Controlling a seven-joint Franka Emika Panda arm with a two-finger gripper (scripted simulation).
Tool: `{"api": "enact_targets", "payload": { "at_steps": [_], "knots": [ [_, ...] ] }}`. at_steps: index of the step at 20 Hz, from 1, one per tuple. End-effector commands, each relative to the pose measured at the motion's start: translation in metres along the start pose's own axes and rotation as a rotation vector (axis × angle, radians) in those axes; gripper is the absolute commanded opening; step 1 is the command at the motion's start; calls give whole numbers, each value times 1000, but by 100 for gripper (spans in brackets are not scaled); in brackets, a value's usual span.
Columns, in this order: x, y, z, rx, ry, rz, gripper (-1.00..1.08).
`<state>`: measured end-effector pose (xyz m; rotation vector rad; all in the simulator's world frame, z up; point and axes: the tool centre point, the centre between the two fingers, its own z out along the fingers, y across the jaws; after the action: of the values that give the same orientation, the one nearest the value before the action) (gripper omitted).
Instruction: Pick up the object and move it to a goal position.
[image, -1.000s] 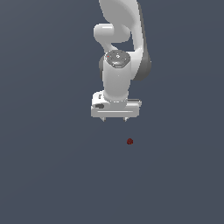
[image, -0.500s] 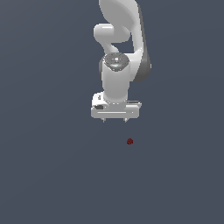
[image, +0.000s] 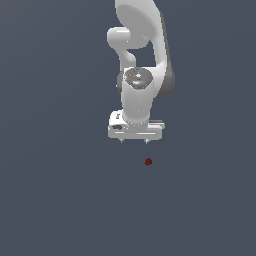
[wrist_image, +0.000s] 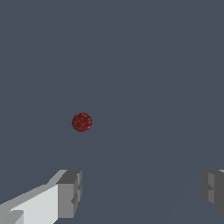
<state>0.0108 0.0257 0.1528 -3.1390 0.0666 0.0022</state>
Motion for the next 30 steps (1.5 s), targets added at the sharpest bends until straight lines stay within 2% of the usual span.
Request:
{"api": "enact_targets", "payload": {
  "at_steps": [1, 9, 15, 24, 30],
  "knots": [
    [4, -9, 10, -1, -1, 14, 100],
    [21, -50, 57, -2, 1, 79, 100],
    [27, -69, 80, -2, 1, 110, 100],
    [27, -74, 88, -2, 0, 115, 100],
    [26, -74, 114, -2, 1, 117, 100]
  ]
}}
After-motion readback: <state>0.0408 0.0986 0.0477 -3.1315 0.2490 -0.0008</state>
